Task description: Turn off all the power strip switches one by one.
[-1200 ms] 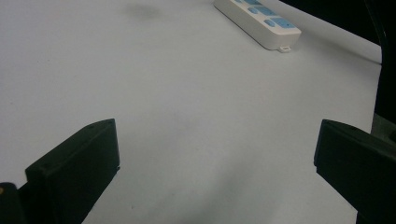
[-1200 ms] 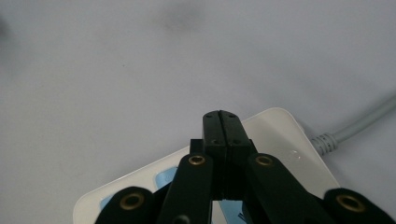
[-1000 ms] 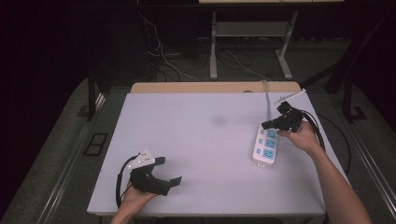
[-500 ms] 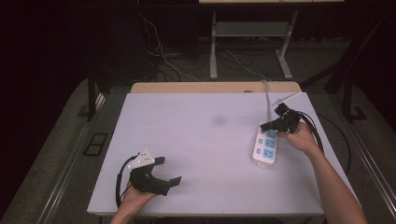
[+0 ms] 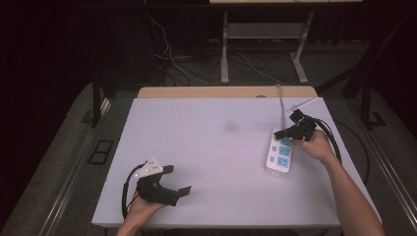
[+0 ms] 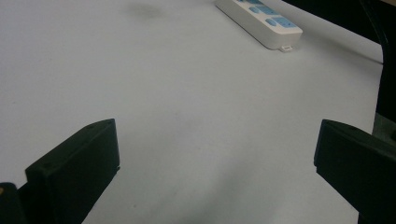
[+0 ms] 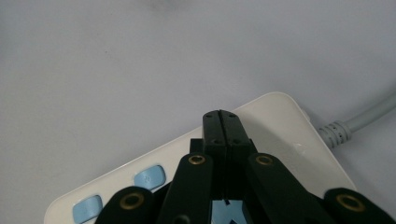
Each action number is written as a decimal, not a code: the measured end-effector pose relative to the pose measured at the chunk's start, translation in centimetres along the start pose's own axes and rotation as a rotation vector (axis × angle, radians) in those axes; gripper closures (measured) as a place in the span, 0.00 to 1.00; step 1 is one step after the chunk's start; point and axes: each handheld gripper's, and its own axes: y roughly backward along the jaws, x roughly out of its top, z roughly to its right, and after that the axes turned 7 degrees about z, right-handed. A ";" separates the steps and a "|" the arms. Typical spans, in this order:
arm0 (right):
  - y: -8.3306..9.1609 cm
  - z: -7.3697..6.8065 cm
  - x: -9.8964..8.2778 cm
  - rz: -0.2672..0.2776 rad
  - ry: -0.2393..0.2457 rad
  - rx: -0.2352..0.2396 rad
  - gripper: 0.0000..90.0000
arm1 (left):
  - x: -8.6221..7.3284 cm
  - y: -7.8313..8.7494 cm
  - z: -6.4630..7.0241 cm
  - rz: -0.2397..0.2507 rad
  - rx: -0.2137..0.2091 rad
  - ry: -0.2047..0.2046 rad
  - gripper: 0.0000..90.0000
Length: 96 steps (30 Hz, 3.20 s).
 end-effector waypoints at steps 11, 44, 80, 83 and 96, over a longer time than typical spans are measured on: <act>0.0 0.1 -0.4 0.022 -0.035 0.021 1.00 | 0.1 -0.1 0.1 0.001 -0.010 0.006 0.00; 0.3 -0.4 -0.3 0.023 -0.025 -0.003 1.00 | 0.0 -0.3 0.2 -0.008 -0.015 0.004 0.00; 7.0 -5.4 -1.9 0.272 -0.109 -0.117 0.29 | 0.1 -0.3 0.6 0.003 -0.020 -0.001 0.00; 7.2 -6.1 -2.8 0.278 -0.111 -0.089 0.12 | 0.1 -0.2 0.6 0.006 -0.020 0.002 0.00; 7.5 -8.9 -7.6 0.339 -0.117 -0.042 0.00 | 0.1 -0.3 0.6 0.003 -0.019 0.003 0.00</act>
